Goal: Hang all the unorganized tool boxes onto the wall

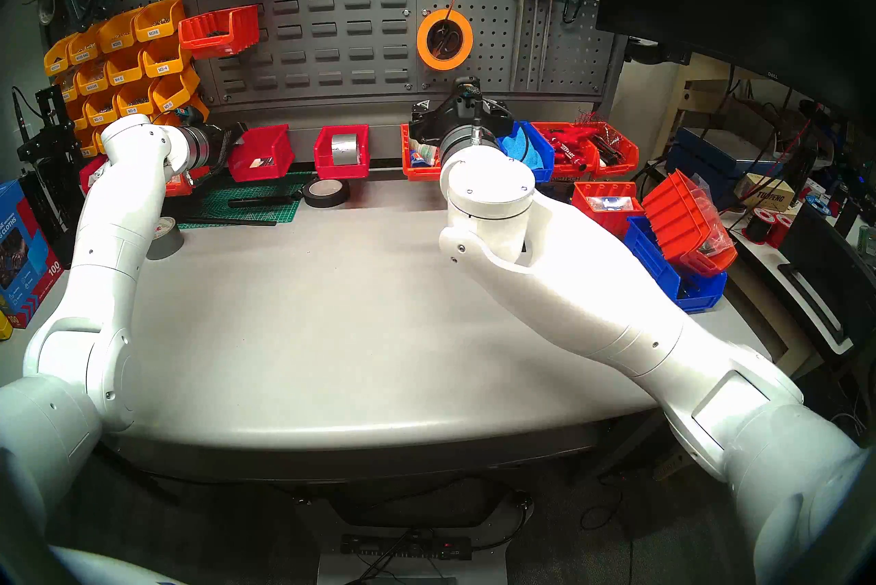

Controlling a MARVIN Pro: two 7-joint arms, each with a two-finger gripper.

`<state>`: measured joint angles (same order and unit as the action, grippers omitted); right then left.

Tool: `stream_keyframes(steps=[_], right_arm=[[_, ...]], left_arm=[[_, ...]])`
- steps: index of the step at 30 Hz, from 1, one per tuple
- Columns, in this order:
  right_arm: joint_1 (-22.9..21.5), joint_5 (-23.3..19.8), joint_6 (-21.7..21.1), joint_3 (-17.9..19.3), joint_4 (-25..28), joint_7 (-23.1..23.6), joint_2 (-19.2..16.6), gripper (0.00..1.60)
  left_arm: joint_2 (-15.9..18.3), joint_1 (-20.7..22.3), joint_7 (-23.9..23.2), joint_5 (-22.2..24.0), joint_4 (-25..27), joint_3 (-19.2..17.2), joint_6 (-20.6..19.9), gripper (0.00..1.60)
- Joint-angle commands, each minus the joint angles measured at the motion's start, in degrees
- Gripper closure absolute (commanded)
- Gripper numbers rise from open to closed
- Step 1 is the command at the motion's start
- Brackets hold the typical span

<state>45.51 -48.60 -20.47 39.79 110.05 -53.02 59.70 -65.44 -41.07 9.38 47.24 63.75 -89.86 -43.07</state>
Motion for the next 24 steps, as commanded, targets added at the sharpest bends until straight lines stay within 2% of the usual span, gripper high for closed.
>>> stream_keyframes(steps=[1, 12, 24], right_arm=[[-0.9, 0.3, -0.1, 0.2, 0.4, 0.0, 0.1, 0.00], [-0.8, 0.3, -0.1, 0.2, 0.4, 0.0, 0.1, 0.00], [-0.9, 0.4, -0.1, 0.2, 0.4, 0.0, 0.1, 0.00]], left_arm=[[0.5, 4.0, -0.5, -1.2, -1.8, 0.2, 3.2, 1.60], [3.4, 4.0, -3.3, -7.3, -2.1, 6.7, 6.7, 1.60], [5.8, 2.3, -7.2, -11.4, -3.6, 11.2, 9.4, 1.60]])
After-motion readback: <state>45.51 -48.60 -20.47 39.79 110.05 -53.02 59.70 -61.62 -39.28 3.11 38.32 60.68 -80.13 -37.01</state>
